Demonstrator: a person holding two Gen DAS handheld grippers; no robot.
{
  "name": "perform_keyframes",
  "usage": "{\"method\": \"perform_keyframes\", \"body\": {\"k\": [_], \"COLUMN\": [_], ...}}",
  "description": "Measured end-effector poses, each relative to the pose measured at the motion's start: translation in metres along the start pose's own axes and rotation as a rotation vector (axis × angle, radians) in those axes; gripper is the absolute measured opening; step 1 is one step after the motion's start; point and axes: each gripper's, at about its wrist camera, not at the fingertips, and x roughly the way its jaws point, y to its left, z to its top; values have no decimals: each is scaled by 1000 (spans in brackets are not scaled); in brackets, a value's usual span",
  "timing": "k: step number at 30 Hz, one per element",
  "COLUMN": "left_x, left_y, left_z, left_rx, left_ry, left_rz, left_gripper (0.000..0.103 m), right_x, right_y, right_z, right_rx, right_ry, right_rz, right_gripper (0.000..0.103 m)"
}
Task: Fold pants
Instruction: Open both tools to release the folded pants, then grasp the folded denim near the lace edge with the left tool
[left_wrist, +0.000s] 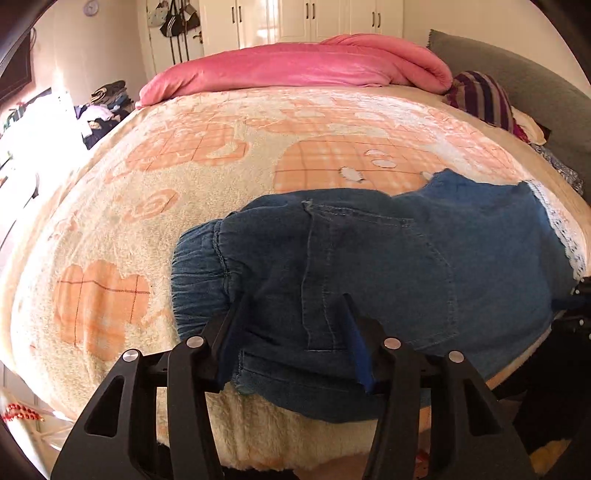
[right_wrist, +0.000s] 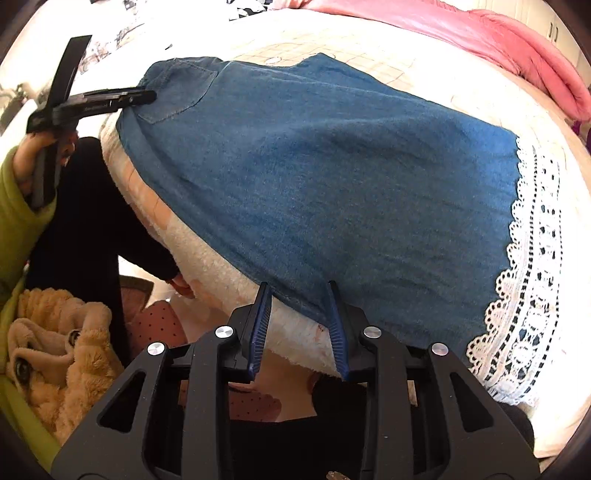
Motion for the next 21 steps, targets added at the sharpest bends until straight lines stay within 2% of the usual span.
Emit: {"method": "perform_keyframes", "body": {"k": [3, 6, 10, 11, 13, 16, 21], "left_x": [-18, -32, -18, -13, 3, 26, 29], "left_y": [-7, -35, -81, -93, -112, -111, -95], "left_z": [-1, 1, -3, -5, -11, -19, -19], "left_rx": [5, 67, 128, 149, 205, 218, 137], "left_ry": [-58, -94, -40, -23, 3, 48, 41], "left_rz": [-58, -165, -330, -347, -333, -229, -284], "left_gripper": [56, 57, 57, 57, 57, 57, 57], "right_x": [-14, -22, -18, -17, -10, 6, 4], "right_y": [-1, 2, 11, 10, 6, -2, -4], "right_z": [-1, 1, 10, 13, 17, 14, 7], "right_rx": [8, -2, -34, -37, -17, 21, 40], "right_ry": [-55, -77, -83, -83, -75, -12, -34], "right_rz": [-20, -46, -51, -65, -88, -87, -52], "right_gripper": [23, 23, 23, 23, 29, 31, 42]}}
